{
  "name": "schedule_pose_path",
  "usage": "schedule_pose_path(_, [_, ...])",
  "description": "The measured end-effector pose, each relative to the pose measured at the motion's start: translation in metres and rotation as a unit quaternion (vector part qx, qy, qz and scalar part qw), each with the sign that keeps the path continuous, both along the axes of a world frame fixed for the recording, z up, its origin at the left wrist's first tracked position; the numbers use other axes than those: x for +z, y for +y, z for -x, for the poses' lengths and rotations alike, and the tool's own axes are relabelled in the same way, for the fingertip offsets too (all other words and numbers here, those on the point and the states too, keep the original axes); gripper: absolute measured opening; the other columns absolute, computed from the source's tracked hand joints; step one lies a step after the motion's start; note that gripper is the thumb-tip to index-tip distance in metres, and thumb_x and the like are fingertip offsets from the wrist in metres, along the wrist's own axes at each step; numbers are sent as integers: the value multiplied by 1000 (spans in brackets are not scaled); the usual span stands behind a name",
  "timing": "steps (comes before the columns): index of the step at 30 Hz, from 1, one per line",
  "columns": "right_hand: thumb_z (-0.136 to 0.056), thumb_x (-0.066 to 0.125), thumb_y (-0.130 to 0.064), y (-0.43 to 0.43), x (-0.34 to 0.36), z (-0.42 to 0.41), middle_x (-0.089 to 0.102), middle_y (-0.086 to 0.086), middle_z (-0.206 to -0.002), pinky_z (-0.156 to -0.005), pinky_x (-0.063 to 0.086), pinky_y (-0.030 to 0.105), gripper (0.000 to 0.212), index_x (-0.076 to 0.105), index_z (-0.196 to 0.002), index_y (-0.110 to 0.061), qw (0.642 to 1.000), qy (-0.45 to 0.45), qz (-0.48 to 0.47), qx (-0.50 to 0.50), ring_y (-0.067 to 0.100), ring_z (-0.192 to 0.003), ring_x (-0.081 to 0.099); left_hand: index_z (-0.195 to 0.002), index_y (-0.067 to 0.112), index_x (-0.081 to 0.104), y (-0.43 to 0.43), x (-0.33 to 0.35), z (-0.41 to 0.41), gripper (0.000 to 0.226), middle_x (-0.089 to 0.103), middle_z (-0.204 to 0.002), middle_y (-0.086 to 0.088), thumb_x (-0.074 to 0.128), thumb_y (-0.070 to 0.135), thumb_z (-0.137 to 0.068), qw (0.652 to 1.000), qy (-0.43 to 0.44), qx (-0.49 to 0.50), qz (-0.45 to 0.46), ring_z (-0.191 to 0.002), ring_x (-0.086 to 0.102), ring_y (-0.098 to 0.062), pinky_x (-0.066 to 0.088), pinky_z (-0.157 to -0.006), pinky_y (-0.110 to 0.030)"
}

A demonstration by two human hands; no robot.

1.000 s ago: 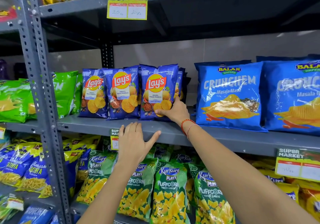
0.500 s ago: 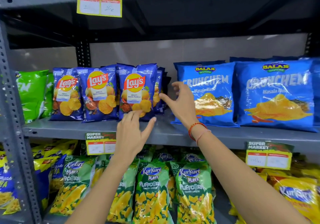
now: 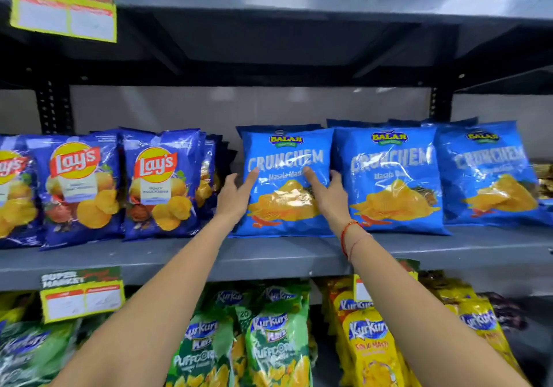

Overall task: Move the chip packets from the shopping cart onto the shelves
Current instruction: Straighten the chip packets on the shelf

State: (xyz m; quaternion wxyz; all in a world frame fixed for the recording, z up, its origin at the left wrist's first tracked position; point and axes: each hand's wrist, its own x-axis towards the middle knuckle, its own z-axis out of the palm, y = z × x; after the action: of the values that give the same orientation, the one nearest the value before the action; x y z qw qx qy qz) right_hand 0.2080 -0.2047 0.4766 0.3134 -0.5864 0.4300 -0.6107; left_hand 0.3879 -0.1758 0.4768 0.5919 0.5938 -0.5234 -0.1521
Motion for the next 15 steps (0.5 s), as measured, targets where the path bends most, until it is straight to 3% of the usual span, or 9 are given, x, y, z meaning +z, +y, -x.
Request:
schedule_pose_path(3, [-79, 66, -52, -8, 4, 3, 49, 5, -137, -100, 39, 34, 84, 31, -143, -13, 995, -43, -57, 73, 25, -121, 50, -125, 15, 51, -9, 1, 1, 78, 59, -123, -2, 63, 67, -68, 992, 92, -82, -15, -106, 59, -18, 44, -95, -35])
schedule_pose_path(6, [-64, 79, -52, -18, 4, 1, 62, -2, -126, -99, 49, 37, 78, 52, -128, -17, 991, -58, -43, 111, 19, -109, 62, -108, 18, 65, -15, -2, 9, 46, 71, -109, -7, 78, 37, -69, 972, 160, -169, 35, -90, 70, -17, 56, -77, -31])
schedule_pose_path(10, [-66, 83, -35, -27, 8, -1, 70, -4, -112, -87, 56, 30, 59, 58, -117, -19, 985, -76, 29, 149, 12, -99, 68, -107, 21, 63, -18, -4, 10, 41, 71, -104, 1, 79, 23, -69, 966, 160, -164, 117, -92, 68, -13, 55, -78, -30])
schedule_pose_path(15, [-71, 81, -20, -36, 1, -2, 69, -4, -108, -82, 57, 23, 54, 56, -118, -14, 982, -95, 73, 147, 8, -96, 68, -106, 26, 58, -21, -8, 10, 52, 69, -104, 5, 82, 28, -59, 969, 137, -162, 127, -93, 67, -10, 55, -75, -26])
